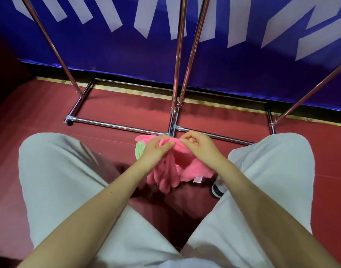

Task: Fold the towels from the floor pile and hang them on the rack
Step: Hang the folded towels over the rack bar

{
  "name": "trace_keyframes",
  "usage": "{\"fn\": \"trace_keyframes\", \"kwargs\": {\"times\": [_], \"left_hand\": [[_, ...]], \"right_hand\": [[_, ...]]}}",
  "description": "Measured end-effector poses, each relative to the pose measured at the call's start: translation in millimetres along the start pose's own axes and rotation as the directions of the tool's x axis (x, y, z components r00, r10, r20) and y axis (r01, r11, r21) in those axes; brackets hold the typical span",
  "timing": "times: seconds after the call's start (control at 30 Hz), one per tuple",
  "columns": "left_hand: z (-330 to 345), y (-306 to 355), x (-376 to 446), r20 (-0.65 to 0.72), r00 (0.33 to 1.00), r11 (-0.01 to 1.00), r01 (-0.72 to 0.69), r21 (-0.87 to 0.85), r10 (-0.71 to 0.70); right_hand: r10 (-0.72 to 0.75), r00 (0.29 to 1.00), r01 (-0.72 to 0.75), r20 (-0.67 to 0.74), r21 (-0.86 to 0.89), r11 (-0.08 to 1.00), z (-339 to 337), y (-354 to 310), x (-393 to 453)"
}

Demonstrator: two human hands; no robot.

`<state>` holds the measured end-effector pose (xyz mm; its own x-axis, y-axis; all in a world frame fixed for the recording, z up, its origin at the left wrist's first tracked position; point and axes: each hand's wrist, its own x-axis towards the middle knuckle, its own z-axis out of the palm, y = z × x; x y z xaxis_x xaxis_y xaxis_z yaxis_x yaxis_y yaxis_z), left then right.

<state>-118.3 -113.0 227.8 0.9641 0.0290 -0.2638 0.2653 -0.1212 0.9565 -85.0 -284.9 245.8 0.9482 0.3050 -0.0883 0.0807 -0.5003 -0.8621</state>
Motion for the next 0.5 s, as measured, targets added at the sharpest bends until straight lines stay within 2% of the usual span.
{"fn": "trace_keyframes", "kwargs": {"times": [0.13,0.27,0.4,0.5], "left_hand": [[-8.6,3.5,2.6,-0.074,0.997,0.989,0.027,-0.144,-0.038],[-17.6,14.8,7.9,-0.121,0.989,0.929,0.030,-0.369,-0.080],[-29.5,23.7,12.1,-0.200,0.979,0.939,-0.023,-0.344,-0.049],[-40.3,24.9,15.4,-0.306,0.952,0.950,-0.073,-0.303,-0.025]], "right_hand": [[0.000,0.998,0.005,0.065,-0.084,0.996,-1.1,7.9,0.0],[0.019,0.989,0.005,0.145,-0.163,0.987,-8.0,11.0,1.6],[0.115,0.963,-0.024,0.245,-0.345,0.938,-11.9,17.3,0.9],[0.118,0.968,-0.026,0.223,-0.378,0.925,-11.2,18.1,1.4]]}}
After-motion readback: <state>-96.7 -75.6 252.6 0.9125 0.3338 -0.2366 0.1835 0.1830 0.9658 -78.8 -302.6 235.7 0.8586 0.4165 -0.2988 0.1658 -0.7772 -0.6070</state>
